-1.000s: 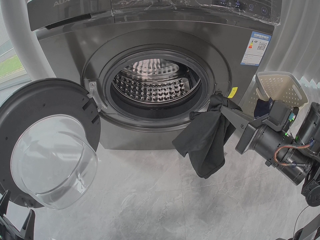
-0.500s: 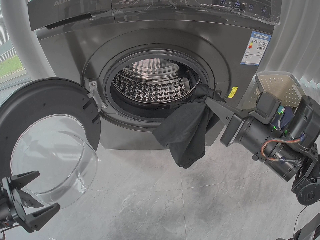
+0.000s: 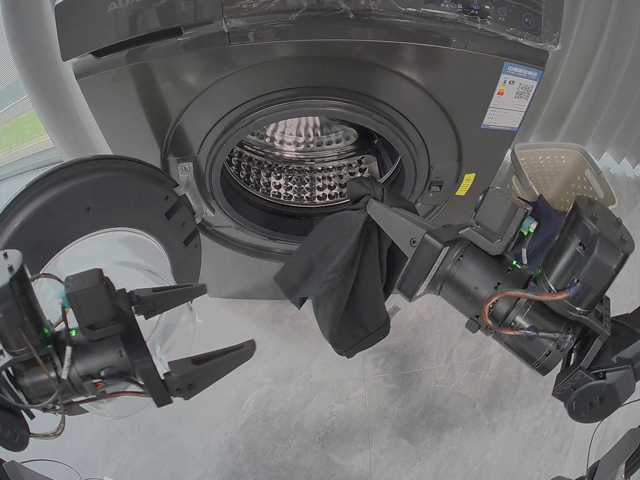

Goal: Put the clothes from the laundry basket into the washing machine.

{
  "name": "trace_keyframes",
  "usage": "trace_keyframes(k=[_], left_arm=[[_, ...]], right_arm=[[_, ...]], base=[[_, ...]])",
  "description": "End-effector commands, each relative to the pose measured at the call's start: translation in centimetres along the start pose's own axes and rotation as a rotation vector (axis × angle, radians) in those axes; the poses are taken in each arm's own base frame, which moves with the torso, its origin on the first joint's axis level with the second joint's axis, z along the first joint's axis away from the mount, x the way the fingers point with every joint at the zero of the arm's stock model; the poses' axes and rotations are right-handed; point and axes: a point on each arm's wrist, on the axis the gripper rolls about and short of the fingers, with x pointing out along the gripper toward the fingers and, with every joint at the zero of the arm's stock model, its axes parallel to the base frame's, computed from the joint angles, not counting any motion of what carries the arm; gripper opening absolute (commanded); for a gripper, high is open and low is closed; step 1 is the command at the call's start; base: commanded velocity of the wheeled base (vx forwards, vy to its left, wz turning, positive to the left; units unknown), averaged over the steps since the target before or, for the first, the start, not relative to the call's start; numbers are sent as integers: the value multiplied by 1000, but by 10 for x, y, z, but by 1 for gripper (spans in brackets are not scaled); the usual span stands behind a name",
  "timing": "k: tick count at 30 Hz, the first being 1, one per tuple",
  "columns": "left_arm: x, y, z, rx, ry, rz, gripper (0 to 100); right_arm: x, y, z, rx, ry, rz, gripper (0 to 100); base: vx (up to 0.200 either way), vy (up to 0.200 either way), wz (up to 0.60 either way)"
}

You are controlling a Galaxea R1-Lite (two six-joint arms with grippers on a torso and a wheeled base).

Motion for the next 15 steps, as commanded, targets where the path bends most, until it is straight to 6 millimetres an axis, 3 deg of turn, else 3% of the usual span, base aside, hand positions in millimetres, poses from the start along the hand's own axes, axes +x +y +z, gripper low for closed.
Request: trace_keyframes(k=[1, 15], left_arm=[[44, 8, -23, -47, 87, -51, 100], [47, 3, -26, -41, 92, -75, 100]], right_arm=[[12, 4, -25, 27, 11, 27, 0], [11, 9, -21, 14, -3, 40, 0]], base=[[0, 0, 0], [0, 0, 0]])
